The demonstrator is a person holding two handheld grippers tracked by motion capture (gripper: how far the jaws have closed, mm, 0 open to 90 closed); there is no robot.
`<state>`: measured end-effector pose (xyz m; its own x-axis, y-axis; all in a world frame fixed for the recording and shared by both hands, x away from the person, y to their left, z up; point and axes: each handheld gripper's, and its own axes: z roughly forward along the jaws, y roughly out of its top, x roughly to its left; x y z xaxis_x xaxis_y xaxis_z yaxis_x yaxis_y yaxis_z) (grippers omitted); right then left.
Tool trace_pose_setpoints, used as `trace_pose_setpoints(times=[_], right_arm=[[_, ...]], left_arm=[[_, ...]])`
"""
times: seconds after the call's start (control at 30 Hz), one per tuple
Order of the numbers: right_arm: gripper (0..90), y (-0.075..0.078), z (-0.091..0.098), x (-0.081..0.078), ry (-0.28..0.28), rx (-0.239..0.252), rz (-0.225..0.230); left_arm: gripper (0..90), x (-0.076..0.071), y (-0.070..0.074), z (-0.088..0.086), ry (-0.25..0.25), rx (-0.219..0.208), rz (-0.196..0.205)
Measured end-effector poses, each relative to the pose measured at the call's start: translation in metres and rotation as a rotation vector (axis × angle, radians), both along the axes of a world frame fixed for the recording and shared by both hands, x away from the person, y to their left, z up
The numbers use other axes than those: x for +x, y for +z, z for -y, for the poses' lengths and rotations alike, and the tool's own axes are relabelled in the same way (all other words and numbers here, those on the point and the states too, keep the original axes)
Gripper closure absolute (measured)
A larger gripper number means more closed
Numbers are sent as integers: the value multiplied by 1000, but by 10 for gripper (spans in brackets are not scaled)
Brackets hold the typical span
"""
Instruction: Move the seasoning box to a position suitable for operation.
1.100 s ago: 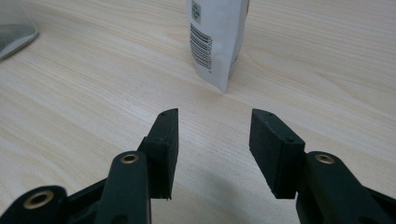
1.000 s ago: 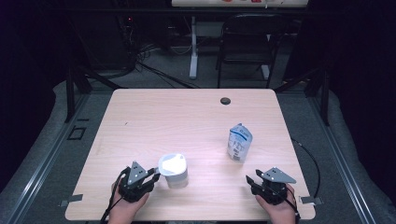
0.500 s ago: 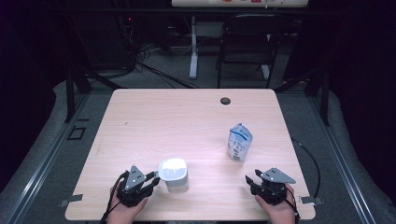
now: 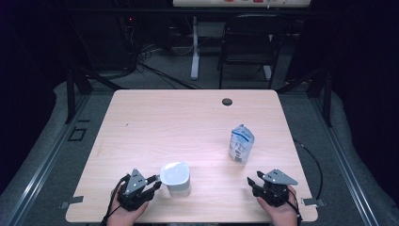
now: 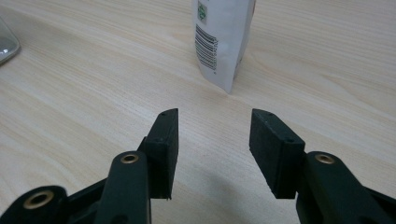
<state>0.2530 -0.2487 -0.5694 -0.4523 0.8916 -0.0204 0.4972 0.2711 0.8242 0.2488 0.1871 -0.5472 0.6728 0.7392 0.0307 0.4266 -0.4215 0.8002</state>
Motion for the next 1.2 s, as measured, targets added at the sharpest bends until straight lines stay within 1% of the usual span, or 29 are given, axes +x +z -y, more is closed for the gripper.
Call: trace_pose_setpoints(times=[0.27, 0.33, 0.5, 0.57, 0.7, 0.9, 1.03, 1.13, 1.2], right_arm=[[528, 0, 0, 0, 1, 3, 0], [528, 0, 0, 0, 1, 3, -1], [528, 0, 0, 0, 0, 3, 5], [528, 0, 0, 0, 1, 1, 3], [528, 1, 1, 0, 0, 0, 1], [528, 1, 0, 0, -3, 4, 5], [528, 2, 1, -1, -3, 1, 4], [528, 2, 1, -1, -3, 7, 8], [528, 2, 1, -1, -4, 8, 5]], left_arm=[[713, -1, -1, 3, -23, -3, 3], [712, 0, -1, 2, -23, -14, 4], [704, 0, -2, 1, -20, -35, -8], [692, 1, -2, 0, -15, -49, -7], [669, 0, -1, -2, -15, -58, -16], [626, -1, 5, -6, -22, -82, -31], [608, -2, 9, -9, -38, -81, -40], [596, -3, 12, -10, -53, -80, -41], [583, -4, 14, -12, -58, -97, -30]])
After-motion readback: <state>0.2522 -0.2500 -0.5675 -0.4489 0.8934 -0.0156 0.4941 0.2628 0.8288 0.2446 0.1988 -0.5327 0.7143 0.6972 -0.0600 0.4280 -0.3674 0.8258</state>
